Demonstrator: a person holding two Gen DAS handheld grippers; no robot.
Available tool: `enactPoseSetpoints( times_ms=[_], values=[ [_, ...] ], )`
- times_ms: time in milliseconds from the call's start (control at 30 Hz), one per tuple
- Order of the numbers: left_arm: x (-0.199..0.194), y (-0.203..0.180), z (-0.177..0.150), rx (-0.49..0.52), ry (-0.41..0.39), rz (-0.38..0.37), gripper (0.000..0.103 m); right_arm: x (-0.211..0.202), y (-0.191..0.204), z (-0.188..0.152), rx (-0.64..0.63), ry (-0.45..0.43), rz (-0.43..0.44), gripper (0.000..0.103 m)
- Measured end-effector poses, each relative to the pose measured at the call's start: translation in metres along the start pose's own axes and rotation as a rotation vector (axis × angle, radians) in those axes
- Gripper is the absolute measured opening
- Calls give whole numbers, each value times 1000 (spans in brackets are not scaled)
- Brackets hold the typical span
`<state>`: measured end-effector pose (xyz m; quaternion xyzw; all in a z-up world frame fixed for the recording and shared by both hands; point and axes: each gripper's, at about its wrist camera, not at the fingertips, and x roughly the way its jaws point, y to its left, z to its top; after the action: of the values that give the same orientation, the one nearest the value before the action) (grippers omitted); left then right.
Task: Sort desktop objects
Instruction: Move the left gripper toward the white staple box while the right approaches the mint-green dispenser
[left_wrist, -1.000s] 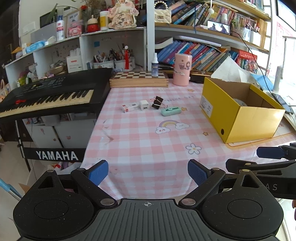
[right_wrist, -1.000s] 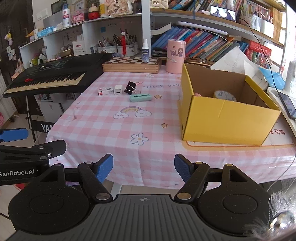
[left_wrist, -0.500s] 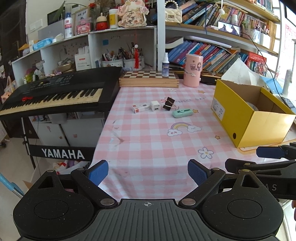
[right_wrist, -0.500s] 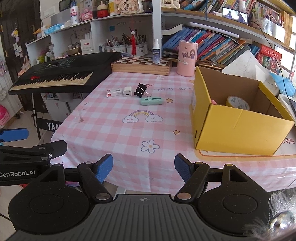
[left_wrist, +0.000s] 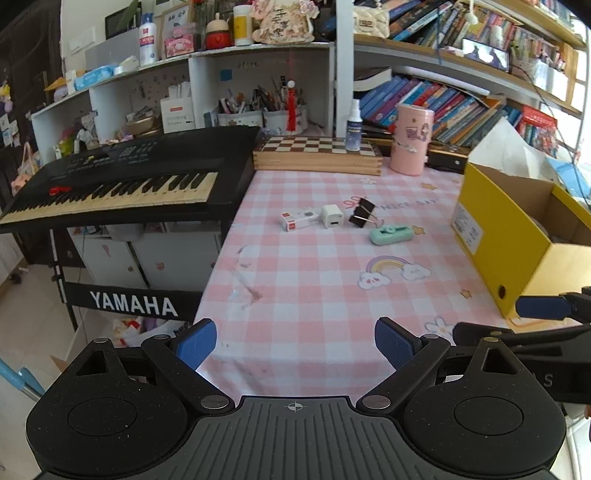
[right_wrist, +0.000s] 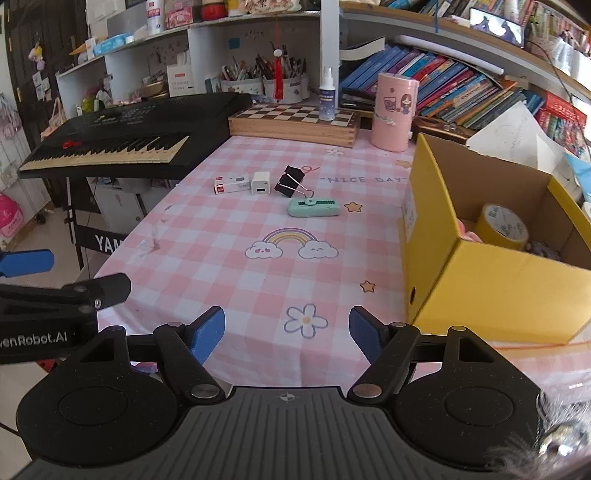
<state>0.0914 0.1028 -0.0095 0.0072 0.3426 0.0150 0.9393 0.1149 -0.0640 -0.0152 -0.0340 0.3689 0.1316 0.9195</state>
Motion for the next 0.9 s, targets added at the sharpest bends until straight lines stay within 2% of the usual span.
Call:
enactPoseSetpoints(
  times_ms=[600,733,900],
  values=[
    [86,-6,62,-48,18,73,95,84,-30,57,-3,28,-22,73],
    [104,-5,74,-55,31,93,95,104,-38,71,57,52,-29,79],
    [123,-1,84,-63,60,133,95,131,-33,84,63,41,-37,80]
  ],
)
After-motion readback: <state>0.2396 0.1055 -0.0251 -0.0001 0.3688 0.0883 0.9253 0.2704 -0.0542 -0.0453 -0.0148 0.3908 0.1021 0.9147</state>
